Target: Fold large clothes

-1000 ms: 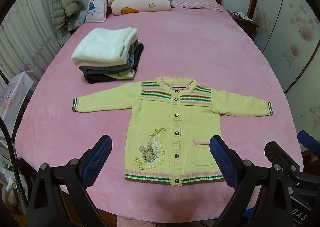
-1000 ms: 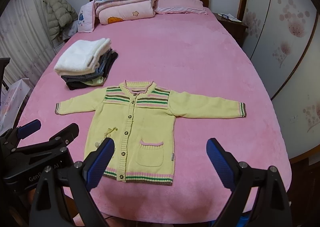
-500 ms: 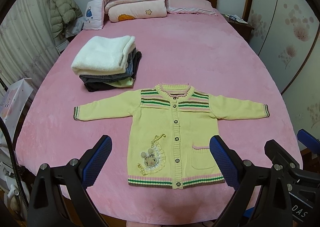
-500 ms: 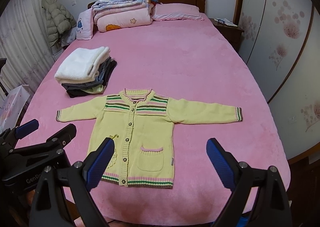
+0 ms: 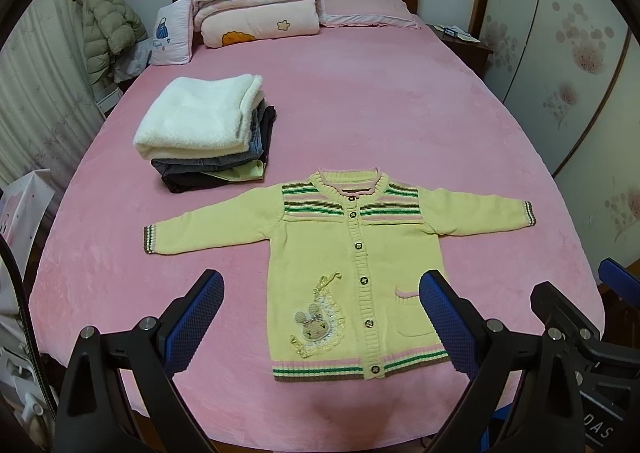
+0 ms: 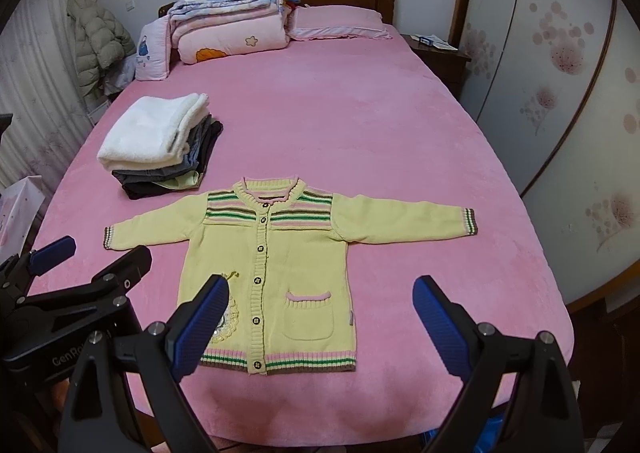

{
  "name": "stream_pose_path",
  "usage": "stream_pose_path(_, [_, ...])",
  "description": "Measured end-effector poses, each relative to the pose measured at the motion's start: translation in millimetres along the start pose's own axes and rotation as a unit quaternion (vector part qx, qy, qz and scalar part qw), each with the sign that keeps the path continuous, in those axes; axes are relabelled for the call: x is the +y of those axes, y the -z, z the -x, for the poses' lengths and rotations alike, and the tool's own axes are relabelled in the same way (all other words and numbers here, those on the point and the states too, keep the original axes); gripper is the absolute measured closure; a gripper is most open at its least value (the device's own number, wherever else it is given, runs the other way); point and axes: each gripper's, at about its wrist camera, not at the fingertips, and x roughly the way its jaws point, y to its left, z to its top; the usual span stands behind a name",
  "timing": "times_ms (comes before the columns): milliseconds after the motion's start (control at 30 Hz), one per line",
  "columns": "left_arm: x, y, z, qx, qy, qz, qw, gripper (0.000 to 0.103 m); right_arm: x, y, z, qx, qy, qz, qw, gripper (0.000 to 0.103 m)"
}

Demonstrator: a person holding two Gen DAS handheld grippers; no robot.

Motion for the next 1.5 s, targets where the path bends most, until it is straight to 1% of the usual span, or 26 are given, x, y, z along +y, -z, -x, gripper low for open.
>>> stream_pose_path(400, [28.7, 0.5, 2.4, -0.011, 0.035, 0.003, 0.9993, 0.005, 30.7, 5.4, 12.5, -0.001, 0.048, 0.01, 0.999, 0.009])
stream_pose_path(600, [36.7, -0.6, 3.8, -0.023, 0.038, -0.01, 0.999, 0.005, 40.8, 7.1, 13.0, 0.001, 0.058, 0.005, 0.998, 0.009])
stream_pose_path(700, [41.1, -0.4, 2.4, -0.023, 0.049, -0.011, 0.9984, 0.005, 44.0, 8.8, 11.7, 0.003, 0.061, 0.006, 0.998, 0.009])
stream_pose_path(900, [35.5, -4.3, 6.5, -0.04, 0.065, -0.018, 0.9969, 0.005, 52.4, 12.0, 14.8, -0.001, 0.071, 0.019, 0.997, 0.009])
stream_pose_path(1100, [27.7, -9.5, 9.4, -0.051, 0.086, -0.014, 0.9949, 0.005, 47.5, 13.7, 26.0, -0.015, 0.092, 0.019, 0.995, 0.009])
stream_pose_path(1267, [19.9, -11.5, 6.9, -0.049, 0.101, -0.009, 0.9936, 0.005, 38.6, 15.4, 28.4, -0.011, 0.1, 0.011, 0.995, 0.009])
stream_pose_path(1367, [11.8, -13.7, 0.7, -0.042, 0.111, -0.008, 0.9928, 0.005, 33.0, 16.9, 28.9, -0.012, 0.104, 0.013, 0.994, 0.009])
stream_pose_path(1500, [-2.0, -17.0, -11.2, -0.031, 0.12, -0.013, 0.9922, 0.005, 18.6, 17.0, 21.4, -0.01, 0.094, 0.009, 0.995, 0.009])
